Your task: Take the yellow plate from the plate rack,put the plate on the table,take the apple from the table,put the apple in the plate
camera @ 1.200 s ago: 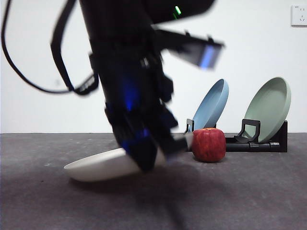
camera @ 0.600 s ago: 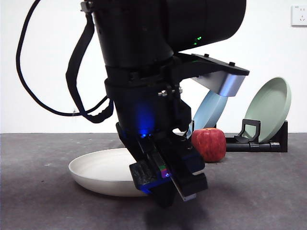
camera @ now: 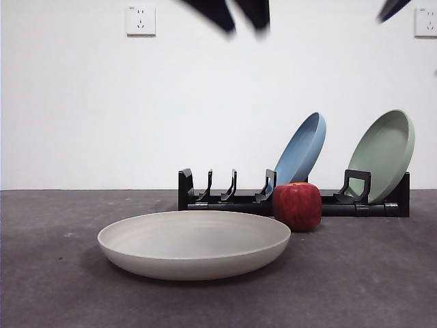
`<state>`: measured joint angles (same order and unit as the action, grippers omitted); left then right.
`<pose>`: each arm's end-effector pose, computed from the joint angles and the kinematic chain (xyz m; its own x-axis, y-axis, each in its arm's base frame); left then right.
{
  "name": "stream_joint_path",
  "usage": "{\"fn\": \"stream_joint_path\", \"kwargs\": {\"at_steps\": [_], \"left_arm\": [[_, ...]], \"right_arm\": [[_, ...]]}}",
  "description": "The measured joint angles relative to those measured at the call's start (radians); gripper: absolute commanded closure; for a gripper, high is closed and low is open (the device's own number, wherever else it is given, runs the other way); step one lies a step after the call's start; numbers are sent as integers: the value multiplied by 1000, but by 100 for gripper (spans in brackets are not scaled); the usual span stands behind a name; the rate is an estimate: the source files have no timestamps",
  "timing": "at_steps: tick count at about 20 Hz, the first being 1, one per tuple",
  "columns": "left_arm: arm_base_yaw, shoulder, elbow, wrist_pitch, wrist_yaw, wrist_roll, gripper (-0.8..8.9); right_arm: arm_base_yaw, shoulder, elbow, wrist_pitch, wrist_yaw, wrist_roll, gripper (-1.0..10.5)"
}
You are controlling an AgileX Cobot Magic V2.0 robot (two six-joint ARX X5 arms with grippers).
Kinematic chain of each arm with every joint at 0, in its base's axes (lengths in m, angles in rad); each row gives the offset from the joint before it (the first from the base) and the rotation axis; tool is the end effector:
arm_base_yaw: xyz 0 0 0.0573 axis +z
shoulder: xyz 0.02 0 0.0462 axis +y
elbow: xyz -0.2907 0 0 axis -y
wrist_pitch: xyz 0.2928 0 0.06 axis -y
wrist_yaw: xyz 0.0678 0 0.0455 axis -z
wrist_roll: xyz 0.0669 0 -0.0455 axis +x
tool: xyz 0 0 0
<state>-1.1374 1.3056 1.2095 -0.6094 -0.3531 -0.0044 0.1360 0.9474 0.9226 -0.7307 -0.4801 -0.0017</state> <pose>0.1640 -0.2992 0.3310 0.6138 -0.5031 -0.6084 0.7398 0.6355 0.2209 0.2307 0.0628 0.3051 0.5771 0.5451 -0.6081 -0.4545 0.8330 0.3154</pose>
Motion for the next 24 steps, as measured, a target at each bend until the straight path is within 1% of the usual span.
{"fn": "stream_joint_path", "kwargs": {"at_steps": [2, 5, 7, 9, 13, 15, 16, 20, 24], "left_arm": [[-1, -98, 0, -15, 40, -39, 593], [-2, -213, 0, -72, 79, -89, 593], [-3, -267, 0, -130, 96, -124, 593], [-3, -294, 0, -167, 98, -142, 593], [-3, -302, 0, -184, 99, -166, 593], [-3, -302, 0, -187, 99, -166, 594], [-3, -302, 0, -188, 99, -166, 594], [-3, -302, 0, -192, 98, -166, 594], [-3, -302, 0, -192, 98, -167, 594]], "right_arm": [[51, 95, 0, 109, 66, 13, 285], [138, 249, 0, 293, 209, 17, 284], [177, 349, 0, 433, 272, 17, 284], [204, 434, 0, 549, 315, 17, 278], [233, 608, 1, 710, 330, 17, 273], [238, 669, 1, 748, 380, 17, 212], [238, 687, 1, 767, 395, 17, 212], [238, 734, 1, 822, 402, 17, 213], [244, 788, 1, 832, 402, 17, 220]]}}
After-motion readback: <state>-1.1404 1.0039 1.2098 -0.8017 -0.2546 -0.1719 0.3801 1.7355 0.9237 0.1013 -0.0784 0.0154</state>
